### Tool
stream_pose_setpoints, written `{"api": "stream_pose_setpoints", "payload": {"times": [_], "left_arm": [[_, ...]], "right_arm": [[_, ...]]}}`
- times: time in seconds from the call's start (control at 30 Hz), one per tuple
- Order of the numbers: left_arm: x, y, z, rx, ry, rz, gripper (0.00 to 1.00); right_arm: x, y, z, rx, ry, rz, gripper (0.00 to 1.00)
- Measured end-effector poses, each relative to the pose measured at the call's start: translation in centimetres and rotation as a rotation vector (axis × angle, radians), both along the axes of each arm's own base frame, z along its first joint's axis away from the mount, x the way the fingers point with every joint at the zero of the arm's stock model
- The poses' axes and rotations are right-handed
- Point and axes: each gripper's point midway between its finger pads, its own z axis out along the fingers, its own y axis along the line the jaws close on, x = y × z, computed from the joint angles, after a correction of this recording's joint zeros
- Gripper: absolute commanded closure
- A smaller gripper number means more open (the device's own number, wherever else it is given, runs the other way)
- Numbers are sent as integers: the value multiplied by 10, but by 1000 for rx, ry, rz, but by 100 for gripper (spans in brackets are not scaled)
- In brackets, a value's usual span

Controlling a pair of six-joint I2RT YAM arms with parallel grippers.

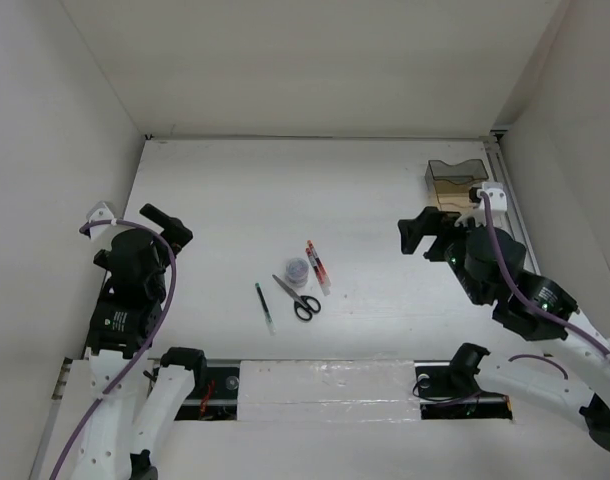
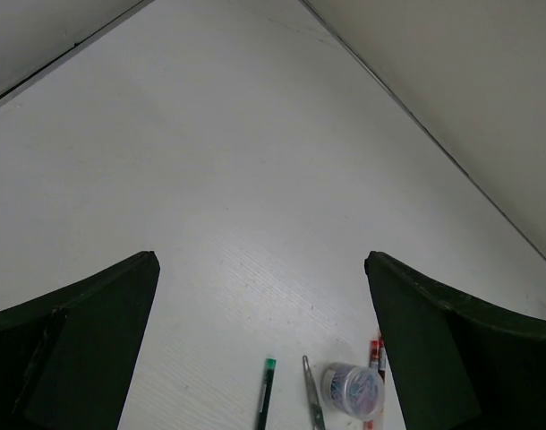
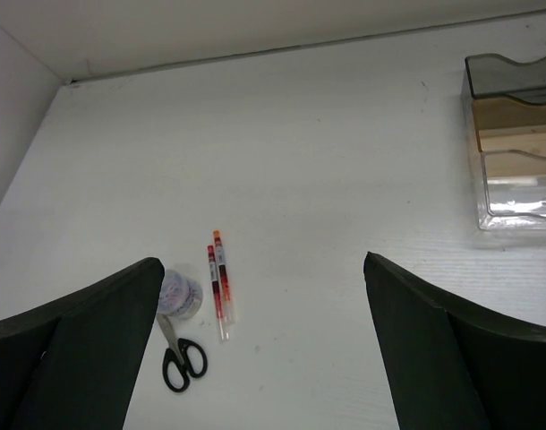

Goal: Sort the stationery into containers
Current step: Pick up the stationery from the center of the board.

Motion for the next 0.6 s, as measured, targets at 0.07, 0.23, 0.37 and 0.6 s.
{"api": "stream_pose_setpoints", "payload": {"times": [0.07,0.23,0.37,0.6], "left_arm": [[0,0,0,0,0,0,0],[1,0,-1,0,3,0,0],[2,0,-2,1,10,0,0],[4,-1,-5,1,24,-5,0]], "right_arm": [[1,1,-3,-2,6,-4,0],[3,17,-20,-28,29,63,0],[14,54,-38,-83,68,166,0],[16,158,-140,-313,274,419,0]]}}
